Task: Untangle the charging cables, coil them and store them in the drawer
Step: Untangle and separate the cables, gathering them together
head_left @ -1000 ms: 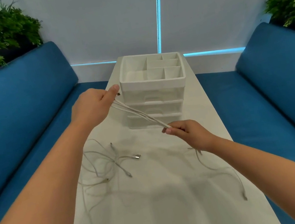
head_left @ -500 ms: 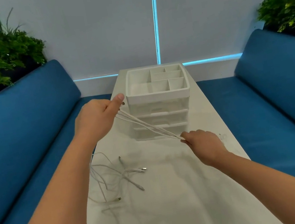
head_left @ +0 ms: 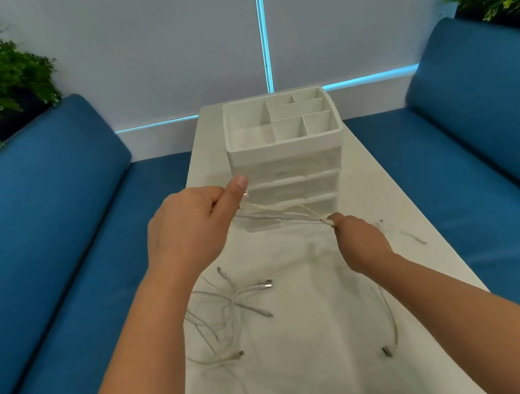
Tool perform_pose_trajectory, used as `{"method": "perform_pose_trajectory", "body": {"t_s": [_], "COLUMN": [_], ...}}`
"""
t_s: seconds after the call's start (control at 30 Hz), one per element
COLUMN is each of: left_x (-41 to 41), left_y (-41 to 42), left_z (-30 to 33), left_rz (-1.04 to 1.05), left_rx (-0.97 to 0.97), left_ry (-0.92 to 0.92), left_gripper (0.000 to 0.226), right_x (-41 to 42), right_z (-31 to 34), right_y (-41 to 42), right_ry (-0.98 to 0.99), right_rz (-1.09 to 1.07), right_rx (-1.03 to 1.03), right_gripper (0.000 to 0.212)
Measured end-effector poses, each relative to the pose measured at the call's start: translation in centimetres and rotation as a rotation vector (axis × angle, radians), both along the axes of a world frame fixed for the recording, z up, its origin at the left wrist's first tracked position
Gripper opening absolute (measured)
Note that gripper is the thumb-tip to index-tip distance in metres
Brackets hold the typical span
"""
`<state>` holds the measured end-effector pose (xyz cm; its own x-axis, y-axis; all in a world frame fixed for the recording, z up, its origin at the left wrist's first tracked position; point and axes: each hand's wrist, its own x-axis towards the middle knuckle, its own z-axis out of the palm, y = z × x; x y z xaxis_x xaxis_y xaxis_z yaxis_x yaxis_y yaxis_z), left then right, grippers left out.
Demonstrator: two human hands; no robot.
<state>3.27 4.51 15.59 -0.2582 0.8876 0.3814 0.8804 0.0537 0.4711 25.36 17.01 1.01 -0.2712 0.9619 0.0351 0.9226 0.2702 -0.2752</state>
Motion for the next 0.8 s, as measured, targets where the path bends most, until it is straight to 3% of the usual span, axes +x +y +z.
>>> {"method": "perform_pose_trajectory", "body": {"t_s": [0.07, 0.17, 0.2, 0.27, 0.33, 0.4, 0.47, 0.53, 0.57, 0.67, 0.8], "left_x": [-0.3, -0.9, -1.1, -1.3, -1.4, -1.1, -0.7, -0.7, -0.8, -1.7, -3.7], "left_y": [-0.1, 0.2, 0.3, 0.4, 0.6, 0.8, 0.9, 1.2, 1.3, 1.6, 1.9], "left_z": [0.0, 0.0, 0.0, -0.1, -0.4, -0.6, -0.7, -0.9, -0.9, -1.0, -1.2], "left_rz": [-0.012, -0.041, -0.05, -0.069, -0.1, -0.144, -0.188, -0.23, -0.238, -0.212, -0.183], "left_rx": [-0.024, -0.066, -0.086, -0.135, -0.167, -0.175, -0.182, -0.187, -0.185, -0.157, -0.128], "left_ry": [0.015, 0.025, 0.041, 0.075, 0.086, 0.054, -0.001, -0.054, -0.07, -0.063, -0.084], "left_gripper": [0.079, 0.082, 0.084, 0.087, 0.085, 0.076, 0.065, 0.062, 0.063, 0.073, 0.097], "right_x": [-0.2, -0.3, -0.3, -0.6, -1.8, -3.3, -4.8, -6.0, -6.3, -6.7, -5.9], "right_z": [0.4, 1.5, 2.2, 4.1, 6.9, 9.8, 11.7, 12.2, 12.1, 10.9, 8.8], "right_y": [-0.2, -0.8, -1.0, -1.7, -2.7, -3.7, -4.5, -5.1, -5.3, -5.5, -5.1], "right_ry": [0.001, 0.034, 0.011, -0.023, 0.078, 0.334, 0.584, 0.689, 0.715, 0.783, 0.74], "right_rz": [0.002, 0.131, 0.2, 0.333, 0.466, 0.571, 0.655, 0.69, 0.678, 0.628, 0.616], "right_rx": [-0.084, -0.295, -0.356, -0.471, -0.55, -0.644, -0.72, -0.71, -0.712, -0.748, -0.645], "right_gripper": [0.018, 0.019, 0.03, 0.08, 0.098, 0.087, 0.055, 0.02, 0.017, 0.035, 0.043]}}
